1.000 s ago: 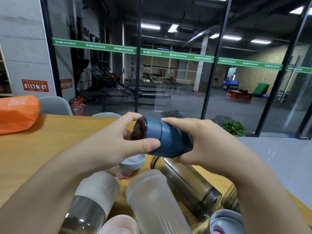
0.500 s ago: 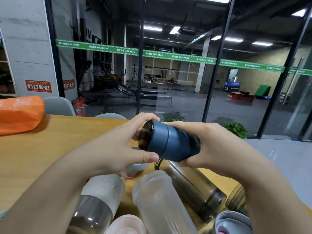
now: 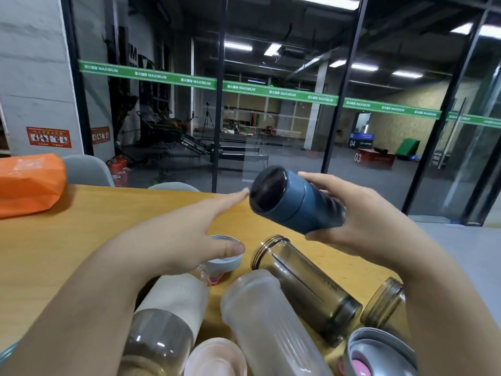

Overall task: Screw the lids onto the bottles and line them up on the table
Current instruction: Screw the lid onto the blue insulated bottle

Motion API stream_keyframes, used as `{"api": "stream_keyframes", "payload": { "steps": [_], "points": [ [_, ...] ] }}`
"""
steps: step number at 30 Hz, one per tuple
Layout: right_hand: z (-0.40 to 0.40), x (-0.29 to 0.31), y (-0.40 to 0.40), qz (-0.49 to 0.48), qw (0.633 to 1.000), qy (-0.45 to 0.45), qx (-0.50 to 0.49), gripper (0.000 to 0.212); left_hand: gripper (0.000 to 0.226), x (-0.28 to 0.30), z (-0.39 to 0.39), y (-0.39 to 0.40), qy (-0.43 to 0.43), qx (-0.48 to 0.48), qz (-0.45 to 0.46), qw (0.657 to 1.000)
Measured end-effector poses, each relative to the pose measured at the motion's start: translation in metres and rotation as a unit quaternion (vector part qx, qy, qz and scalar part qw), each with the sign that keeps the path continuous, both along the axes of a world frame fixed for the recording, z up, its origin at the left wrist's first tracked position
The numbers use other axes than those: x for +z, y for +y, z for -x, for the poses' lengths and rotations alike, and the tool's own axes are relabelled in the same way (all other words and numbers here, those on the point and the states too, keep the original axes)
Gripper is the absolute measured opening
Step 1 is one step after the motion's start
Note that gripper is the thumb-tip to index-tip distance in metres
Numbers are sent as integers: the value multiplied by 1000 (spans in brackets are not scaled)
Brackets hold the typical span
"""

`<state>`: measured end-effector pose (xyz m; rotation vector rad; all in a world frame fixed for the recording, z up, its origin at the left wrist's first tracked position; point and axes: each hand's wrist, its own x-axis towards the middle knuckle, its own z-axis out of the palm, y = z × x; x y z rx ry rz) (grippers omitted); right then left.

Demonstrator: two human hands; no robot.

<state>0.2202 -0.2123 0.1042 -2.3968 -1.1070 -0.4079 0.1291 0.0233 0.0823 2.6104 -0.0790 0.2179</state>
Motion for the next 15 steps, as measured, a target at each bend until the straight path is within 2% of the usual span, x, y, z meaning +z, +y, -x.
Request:
{"api": "stream_keyframes", "payload": {
  "steps": [3, 6, 9, 13, 15],
  "points": [
    [1, 0, 2, -65, 997, -22, -27, 84, 64, -2, -3, 4, 37, -4, 16, 999],
    [1, -2, 10, -135, 988, -39, -63, 90, 63, -2, -3, 7, 48, -4, 15, 999],
    [-7, 0, 18, -185, 980, 29, -69, 100, 65, 0, -1, 9, 49, 10, 16, 999],
    [-31, 3, 33, -185, 977, 55, -86, 76, 66, 3, 1, 10, 73, 18, -8, 997],
    [-45, -1, 40, -196, 972, 80, -99, 74, 65, 3, 3, 11, 87, 24, -15, 996]
  ]
}}
